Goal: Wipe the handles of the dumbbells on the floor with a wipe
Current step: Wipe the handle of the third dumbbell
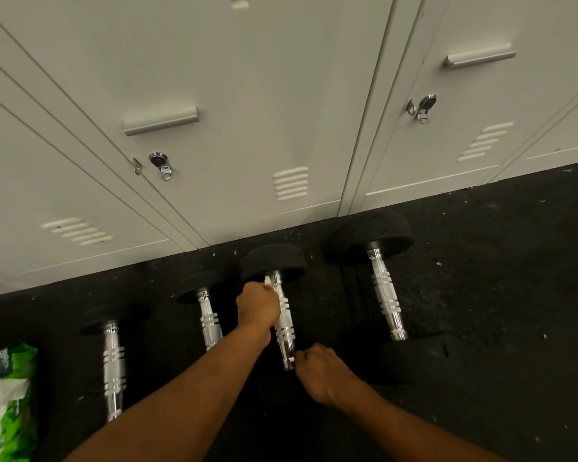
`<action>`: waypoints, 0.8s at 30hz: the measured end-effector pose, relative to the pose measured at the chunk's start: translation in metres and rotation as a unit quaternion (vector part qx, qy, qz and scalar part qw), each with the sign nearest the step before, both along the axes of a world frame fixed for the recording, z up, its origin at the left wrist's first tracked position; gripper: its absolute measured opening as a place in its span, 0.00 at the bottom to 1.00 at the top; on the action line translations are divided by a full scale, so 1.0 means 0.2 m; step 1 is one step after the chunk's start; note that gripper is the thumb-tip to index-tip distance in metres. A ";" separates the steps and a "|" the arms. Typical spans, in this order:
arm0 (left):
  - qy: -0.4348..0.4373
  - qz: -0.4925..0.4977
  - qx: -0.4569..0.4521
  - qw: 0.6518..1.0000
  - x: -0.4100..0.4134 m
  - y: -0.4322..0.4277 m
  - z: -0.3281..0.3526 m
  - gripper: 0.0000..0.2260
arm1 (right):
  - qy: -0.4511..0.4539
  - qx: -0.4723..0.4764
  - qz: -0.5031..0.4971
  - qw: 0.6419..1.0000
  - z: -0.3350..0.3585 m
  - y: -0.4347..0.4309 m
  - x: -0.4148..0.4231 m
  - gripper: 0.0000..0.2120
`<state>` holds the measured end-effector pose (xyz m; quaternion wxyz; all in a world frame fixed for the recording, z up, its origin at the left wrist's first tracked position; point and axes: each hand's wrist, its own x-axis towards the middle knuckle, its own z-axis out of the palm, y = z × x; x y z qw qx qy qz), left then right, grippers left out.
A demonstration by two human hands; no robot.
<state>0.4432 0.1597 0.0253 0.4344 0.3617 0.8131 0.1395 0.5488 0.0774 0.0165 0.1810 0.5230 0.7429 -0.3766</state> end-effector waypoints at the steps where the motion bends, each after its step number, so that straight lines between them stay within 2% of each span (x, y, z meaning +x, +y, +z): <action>1: 0.005 -0.012 0.004 1.000 0.00 0.01 0.00 0.12 | 0.001 -0.002 -0.002 1.000 0.01 0.00 0.00 0.16; 6: 0.054 -0.095 0.018 0.994 0.00 -0.08 0.02 0.11 | 0.002 -0.001 -0.004 1.000 0.00 0.00 0.00 0.15; 11: 0.079 -0.168 0.026 0.982 -0.02 -0.23 0.00 0.16 | -0.007 -0.001 -0.001 1.000 0.01 0.00 0.00 0.16; 18: 0.062 -0.239 -0.007 0.969 -0.07 -0.38 -0.02 0.10 | -0.011 0.011 0.023 1.000 -0.01 0.00 0.00 0.16; 20: 0.058 -0.235 -0.026 0.970 -0.08 -0.39 -0.02 0.09 | -0.009 0.015 0.024 1.000 -0.02 0.00 0.00 0.16; 24: 0.021 -0.152 -0.047 0.987 -0.07 -0.34 -0.01 0.11 | -0.007 0.022 0.025 0.999 -0.03 0.00 0.00 0.16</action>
